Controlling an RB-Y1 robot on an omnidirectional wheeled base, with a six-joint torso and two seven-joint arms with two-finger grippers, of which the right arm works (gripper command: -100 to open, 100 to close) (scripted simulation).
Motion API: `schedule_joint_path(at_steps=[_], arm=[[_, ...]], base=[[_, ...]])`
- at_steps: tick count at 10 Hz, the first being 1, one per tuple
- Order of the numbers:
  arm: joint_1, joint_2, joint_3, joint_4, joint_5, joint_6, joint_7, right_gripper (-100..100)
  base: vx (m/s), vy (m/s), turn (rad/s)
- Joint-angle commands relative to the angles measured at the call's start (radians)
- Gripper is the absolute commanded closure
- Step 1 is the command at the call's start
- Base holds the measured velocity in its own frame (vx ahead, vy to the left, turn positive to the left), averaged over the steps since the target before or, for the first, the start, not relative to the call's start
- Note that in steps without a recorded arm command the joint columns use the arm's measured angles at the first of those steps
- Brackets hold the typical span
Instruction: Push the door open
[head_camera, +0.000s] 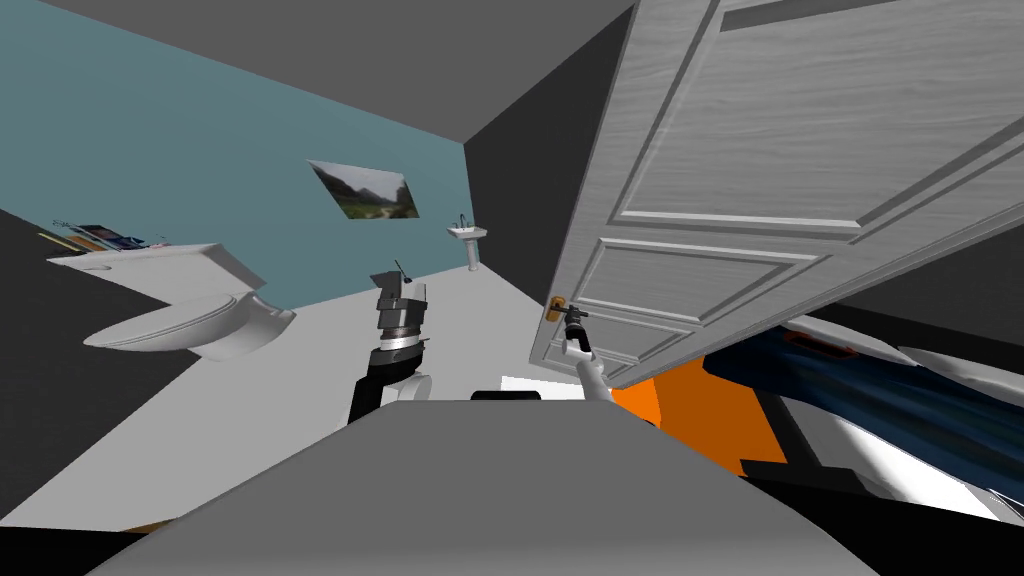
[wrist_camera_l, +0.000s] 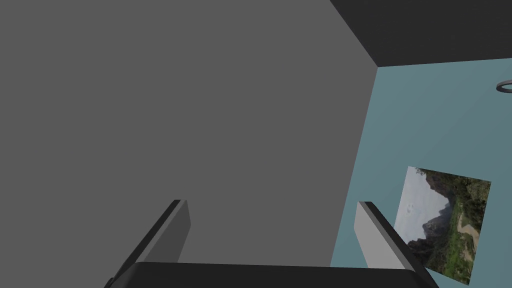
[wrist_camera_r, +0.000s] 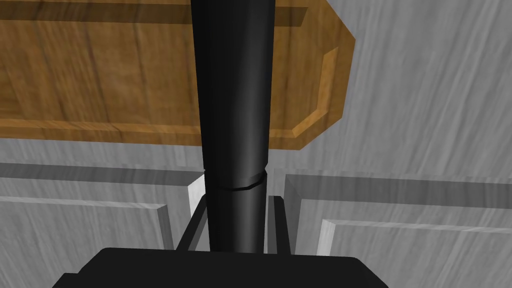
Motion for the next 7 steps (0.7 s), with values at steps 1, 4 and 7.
schedule_joint_path(at_steps=[1, 4, 7], arm=[[-0.008, -0.003, -0.019, 0.003, -0.003, -0.006, 0.006, 100], [-0.008, 0.001, -0.042, 0.005, -0.007, -0.006, 0.011, 100], [0.0, -0.009, -0.069, 0.002, -0.012, -0.003, 0.016, 100]], base=[[0.163, 0.072, -0.054], [0.172, 0.084, -0.061], [0.138, 0.034, -0.053]])
